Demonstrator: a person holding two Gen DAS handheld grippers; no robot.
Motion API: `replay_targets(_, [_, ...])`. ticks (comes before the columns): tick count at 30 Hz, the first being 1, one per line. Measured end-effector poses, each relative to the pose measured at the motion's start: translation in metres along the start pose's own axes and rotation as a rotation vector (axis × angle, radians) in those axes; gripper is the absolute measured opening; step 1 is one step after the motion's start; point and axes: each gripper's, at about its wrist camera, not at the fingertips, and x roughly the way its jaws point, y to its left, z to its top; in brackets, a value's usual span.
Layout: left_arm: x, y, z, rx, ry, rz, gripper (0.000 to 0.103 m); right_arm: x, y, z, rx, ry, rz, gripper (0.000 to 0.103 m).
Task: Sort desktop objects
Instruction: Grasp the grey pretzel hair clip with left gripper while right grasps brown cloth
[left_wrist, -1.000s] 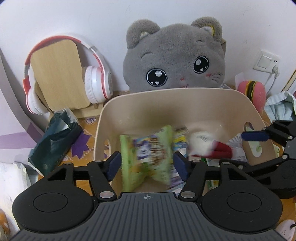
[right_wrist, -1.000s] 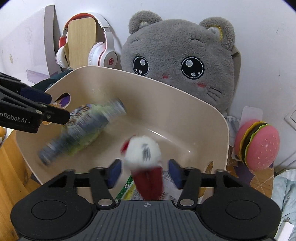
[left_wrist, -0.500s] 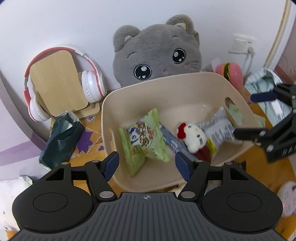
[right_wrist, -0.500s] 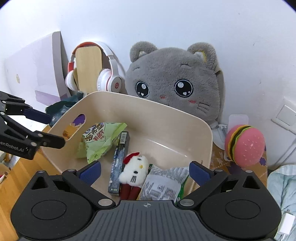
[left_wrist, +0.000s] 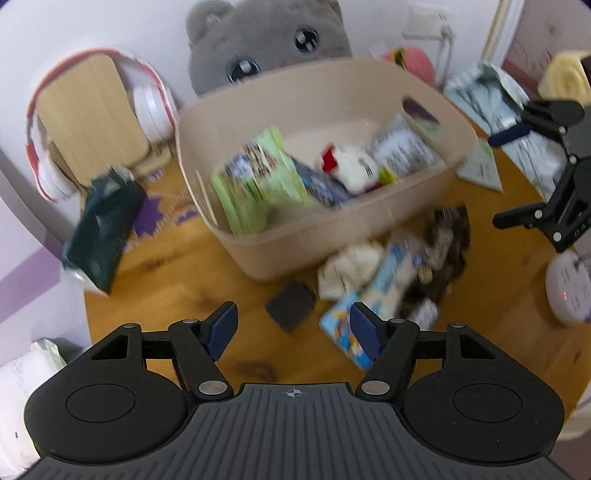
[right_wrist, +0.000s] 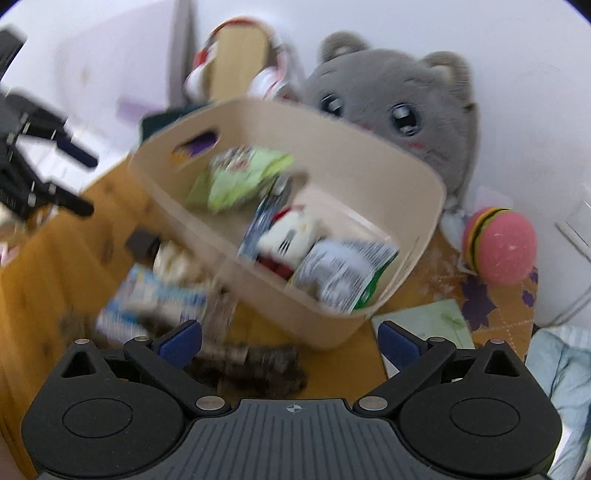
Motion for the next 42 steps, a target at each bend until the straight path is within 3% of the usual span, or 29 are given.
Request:
replay_targets(5, [0.013, -0.009, -0.028, -0.010, 0.076, -0.032, 0.069, 0.010, 0.019, -0.018, -0.178, 0.056, 0.021, 0.103])
replay_targets(10, [0.023, -0.018, -0.049, -0.088, 0.132, -0.073, 0.069, 0.021, 0.032, -0.027, -0.261, 0.061, 0.048, 0.103])
replay_targets(18, [0.040, -0.033, -0.062, -0.175, 0.196, -0.132, 0.069, 0.041, 0.059, -0.034, -0.465, 0.089, 0.062, 0.103])
replay_targets(23, [0.055, -0.042, -0.067, -0.198, 0.232, -0.145, 0.069, 0.054, 0.062, -0.032, -0.505, 0.099, 0.075, 0.103])
replay_targets(31, [0.065, -0.043, -0.068, -0.238, 0.238, -0.116, 0.079, 0.078, 0.064, -0.033, -0.549, 0.148, 0.110, 0.097])
replay_targets(34, [0.076, -0.043, -0.071, -0.264, 0.299, -0.100, 0.079, 0.082, 0.063, -0.032, -0.545, 0.155, 0.125, 0.097])
replay_targets(39, [0.084, -0.044, -0.076, -0.275, 0.292, -0.090, 0.079, 0.084, 0.064, -0.033, -0.559, 0.162, 0.136, 0.097])
replay_targets(42, [0.084, -0.043, -0.074, -0.282, 0.281, -0.080, 0.079, 0.082, 0.063, -0.032, -0.543, 0.167, 0.154, 0.090])
